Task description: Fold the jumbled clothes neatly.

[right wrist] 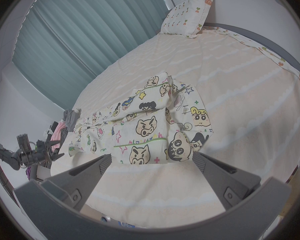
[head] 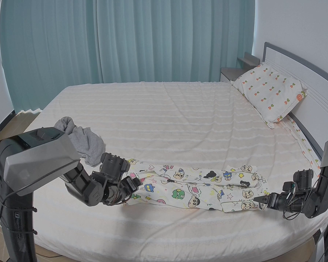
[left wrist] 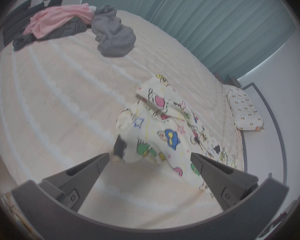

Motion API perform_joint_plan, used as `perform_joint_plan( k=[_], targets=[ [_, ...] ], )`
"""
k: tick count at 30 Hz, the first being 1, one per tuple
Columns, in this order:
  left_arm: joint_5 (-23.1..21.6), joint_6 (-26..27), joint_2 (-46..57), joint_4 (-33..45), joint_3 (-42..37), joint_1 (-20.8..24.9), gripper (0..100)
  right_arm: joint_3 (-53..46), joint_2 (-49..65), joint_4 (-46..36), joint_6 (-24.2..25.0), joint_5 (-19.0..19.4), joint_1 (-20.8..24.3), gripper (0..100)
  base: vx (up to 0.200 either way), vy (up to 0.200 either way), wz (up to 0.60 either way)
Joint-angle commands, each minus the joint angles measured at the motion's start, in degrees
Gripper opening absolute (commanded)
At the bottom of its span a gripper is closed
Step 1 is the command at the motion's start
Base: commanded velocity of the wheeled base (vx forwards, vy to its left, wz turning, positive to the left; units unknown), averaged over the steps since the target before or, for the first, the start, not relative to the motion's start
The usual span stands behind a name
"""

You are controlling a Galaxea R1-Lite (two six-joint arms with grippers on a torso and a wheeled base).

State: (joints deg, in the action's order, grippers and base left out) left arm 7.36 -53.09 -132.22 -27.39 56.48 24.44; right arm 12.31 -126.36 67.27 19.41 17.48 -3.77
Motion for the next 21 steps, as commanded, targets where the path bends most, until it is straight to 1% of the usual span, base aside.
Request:
perform_joint_plan(
  k=[1, 2, 3, 4, 5, 7, 8, 9, 12, 14, 16, 21],
  targets=[
    [2.30, 4.57, -4.19, 2.52, 6.45, -1.50, 100, -0.62, 0.06, 0.58, 0.10, 0.01, 0.16, 100, 0.000, 0.000, 0.00],
    [2.13, 7.65, -4.10, 2.96, 6.45, -2.29, 100, -0.71, -0.03, 1.11, 0.10, 0.01, 0.16, 100, 0.000, 0.000, 0.00],
    [1.95, 9.50, -4.10, 3.05, 6.45, -3.08, 100, -0.71, -0.12, 1.37, 0.10, 0.01, 0.16, 100, 0.000, 0.000, 0.00],
    [1.69, 12.48, -4.10, 2.96, 6.63, -4.58, 100, -0.80, -0.21, 1.73, 0.10, 0.01, 0.16, 100, 0.000, 0.000, 0.00],
    [1.43, 13.80, -4.19, 2.87, 6.89, -5.28, 100, -0.97, -0.21, 1.90, 0.10, 0.01, 0.16, 100, 0.000, 0.000, 0.00],
    [-0.51, 17.93, -4.27, 3.05, 7.59, -7.39, 100, -1.24, -0.21, 2.08, 0.02, 0.01, 0.16, 100, 0.000, 0.000, 0.00],
    [-0.95, 18.55, -4.19, 3.13, 7.68, -7.74, 100, -1.24, -0.21, 2.08, 0.02, 0.01, 0.25, 100, 0.000, 0.000, 0.00],
    [-3.32, 22.59, -4.27, 3.57, 8.03, -9.24, 100, -1.33, -0.12, 2.17, 0.02, 0.01, 0.25, 100, 0.000, 0.000, 0.00],
    [-4.29, 28.22, -4.89, 4.01, 9.18, -10.82, 100, -1.33, -0.12, 2.17, 0.02, 0.01, 0.43, 100, 0.000, 0.000, 0.00],
    [-4.55, 29.45, -6.12, 3.93, 10.76, -11.08, 100, -1.33, -0.12, 2.17, -0.07, 0.01, 0.43, 100, 0.000, 0.000, 0.00],
    [-5.52, 29.54, -7.97, 3.75, 12.95, -10.99, 100, -1.41, -0.12, 2.43, -0.07, 0.01, 0.51, 100, 0.000, 0.000, 0.00],
    [-9.03, 29.71, -10.69, 4.10, 17.52, -10.47, 100, -1.68, -0.03, 2.52, -0.16, 0.01, 0.51, 100, 0.000, 0.000, 0.00]
  ],
)
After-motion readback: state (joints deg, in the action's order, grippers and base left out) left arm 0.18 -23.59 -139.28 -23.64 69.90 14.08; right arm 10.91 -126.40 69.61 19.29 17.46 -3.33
